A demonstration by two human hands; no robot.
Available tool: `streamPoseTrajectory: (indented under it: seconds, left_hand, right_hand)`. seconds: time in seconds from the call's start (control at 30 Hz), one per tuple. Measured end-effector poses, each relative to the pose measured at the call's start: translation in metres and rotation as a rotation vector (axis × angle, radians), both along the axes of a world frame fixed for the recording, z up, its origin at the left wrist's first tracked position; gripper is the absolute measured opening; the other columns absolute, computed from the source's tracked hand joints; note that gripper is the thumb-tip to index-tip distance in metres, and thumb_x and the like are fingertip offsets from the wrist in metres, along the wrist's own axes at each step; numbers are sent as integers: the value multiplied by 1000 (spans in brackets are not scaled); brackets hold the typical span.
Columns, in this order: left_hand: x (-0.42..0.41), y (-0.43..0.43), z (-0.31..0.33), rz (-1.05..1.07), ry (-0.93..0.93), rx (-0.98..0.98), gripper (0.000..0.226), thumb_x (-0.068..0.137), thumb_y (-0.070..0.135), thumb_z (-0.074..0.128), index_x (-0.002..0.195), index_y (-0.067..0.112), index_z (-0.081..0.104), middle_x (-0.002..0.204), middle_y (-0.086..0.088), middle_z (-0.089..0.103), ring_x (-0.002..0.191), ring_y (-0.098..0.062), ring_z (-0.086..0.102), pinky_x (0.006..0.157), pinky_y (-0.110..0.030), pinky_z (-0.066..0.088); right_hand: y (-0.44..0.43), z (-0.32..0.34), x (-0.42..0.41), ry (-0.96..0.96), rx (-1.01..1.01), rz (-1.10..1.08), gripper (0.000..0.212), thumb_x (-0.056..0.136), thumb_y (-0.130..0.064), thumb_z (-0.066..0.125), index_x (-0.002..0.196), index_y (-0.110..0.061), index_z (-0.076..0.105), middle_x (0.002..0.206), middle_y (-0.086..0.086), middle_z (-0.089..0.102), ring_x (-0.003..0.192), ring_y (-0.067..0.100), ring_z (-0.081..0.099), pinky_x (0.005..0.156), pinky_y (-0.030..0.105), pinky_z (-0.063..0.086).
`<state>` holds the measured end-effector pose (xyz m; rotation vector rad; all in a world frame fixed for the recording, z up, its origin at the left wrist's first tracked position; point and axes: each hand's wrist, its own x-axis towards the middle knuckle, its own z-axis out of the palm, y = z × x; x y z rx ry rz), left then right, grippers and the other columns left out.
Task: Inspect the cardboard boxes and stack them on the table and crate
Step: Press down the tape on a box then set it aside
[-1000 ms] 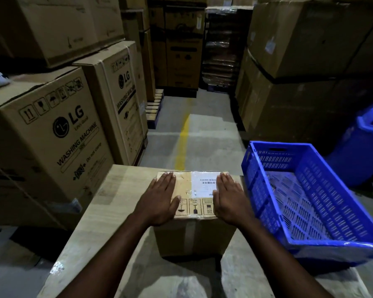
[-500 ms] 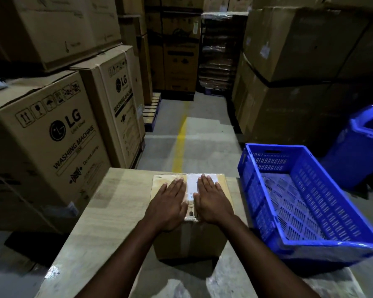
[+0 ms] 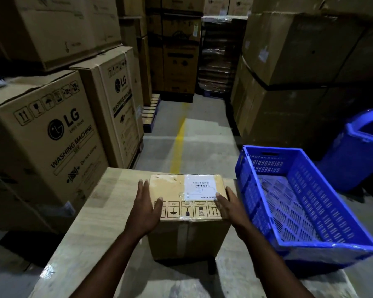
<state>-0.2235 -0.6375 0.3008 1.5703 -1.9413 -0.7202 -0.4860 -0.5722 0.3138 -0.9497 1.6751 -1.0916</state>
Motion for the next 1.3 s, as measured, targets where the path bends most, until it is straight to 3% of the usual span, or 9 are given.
streamPoseTrajectory:
  seconds: [0.1,0.3,0.47,0.7,0.77,0.87,1.1,1.2,1.3]
  left_hand:
    - [-3,7,2,22,52,92,70,98,35,50,155,15,15,138,-11,55,122,-31,56,98,-37,46]
    - [1,10,6,-18,105,108,62,98,41,47,150,23,20,128,-4,62,109,-23,63,91,-38,52]
    - [7,18,1,-52,309,218,56,91,52,53,141,38,31,120,8,67,100,-8,67,89,-37,56]
    - [30,18,-3,-51,501,293,72,72,58,75,132,31,46,119,8,67,105,-7,66,80,-20,54]
    - [40,13,3,-36,385,263,77,77,50,72,141,29,36,141,9,52,122,-4,55,96,-16,46]
    - [46,-3,14,-132,156,111,105,68,64,57,156,20,17,162,7,13,149,-10,14,121,-34,18]
    - [21,-8,36,-184,190,185,107,71,91,41,156,34,12,162,6,22,147,-15,24,117,-48,29]
    - [46,-10,28,-139,219,235,95,76,73,55,154,40,13,151,4,43,132,-17,48,108,-47,43]
    - [63,-5,25,-113,362,264,70,96,31,58,152,40,18,125,11,62,112,-6,61,97,-35,48]
  right_hand:
    - [13,1,4,-267,-41,17,36,95,-32,55,131,-26,56,115,-2,73,104,13,70,83,30,56]
    - [12,20,5,-329,-75,66,31,94,-35,57,125,-32,58,117,0,72,109,21,69,94,43,54]
    - [7,45,-1,-272,-130,209,54,81,-44,59,132,-30,54,120,-2,71,110,17,68,78,28,56]
    - [-9,48,25,-76,-146,367,78,77,-64,69,145,-49,33,149,1,48,131,21,53,106,51,45]
    - [-13,43,36,5,-124,379,87,74,-77,64,148,-56,24,160,-6,30,144,20,37,115,54,34]
    - [-15,42,61,-24,-103,396,102,69,-90,48,154,-43,17,164,-12,14,150,11,17,123,48,17]
    - [-12,19,94,340,-145,511,68,97,-61,21,157,-32,5,162,-16,-4,149,1,-7,123,32,0]
    - [-13,1,72,460,-140,365,62,103,-51,27,157,-29,6,157,-20,-5,147,0,-5,117,24,-1]
    - [-14,-31,37,555,46,233,65,106,-41,31,157,-13,1,165,2,-8,151,15,-7,119,26,-2]
